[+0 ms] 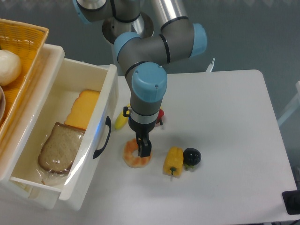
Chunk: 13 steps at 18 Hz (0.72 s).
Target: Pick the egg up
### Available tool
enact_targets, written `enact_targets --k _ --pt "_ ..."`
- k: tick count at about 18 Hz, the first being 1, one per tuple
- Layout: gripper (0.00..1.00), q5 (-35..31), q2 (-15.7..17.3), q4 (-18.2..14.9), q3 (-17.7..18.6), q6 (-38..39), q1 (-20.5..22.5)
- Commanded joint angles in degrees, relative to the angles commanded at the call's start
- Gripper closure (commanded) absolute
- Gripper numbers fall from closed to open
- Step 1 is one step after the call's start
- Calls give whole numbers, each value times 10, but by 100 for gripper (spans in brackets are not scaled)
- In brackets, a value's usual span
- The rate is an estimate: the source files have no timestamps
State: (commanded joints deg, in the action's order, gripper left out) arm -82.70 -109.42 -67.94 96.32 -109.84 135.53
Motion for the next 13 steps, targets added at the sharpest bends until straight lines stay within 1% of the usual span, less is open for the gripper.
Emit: enact_targets --k 4,10,12,13 --pt "0 1 -4 -1 12 -75 3" --pt "0 1 -4 0 29 -108 1" --pt "0 1 -4 0 36 -149 4" --pt "0 1 -4 0 42 -158 4"
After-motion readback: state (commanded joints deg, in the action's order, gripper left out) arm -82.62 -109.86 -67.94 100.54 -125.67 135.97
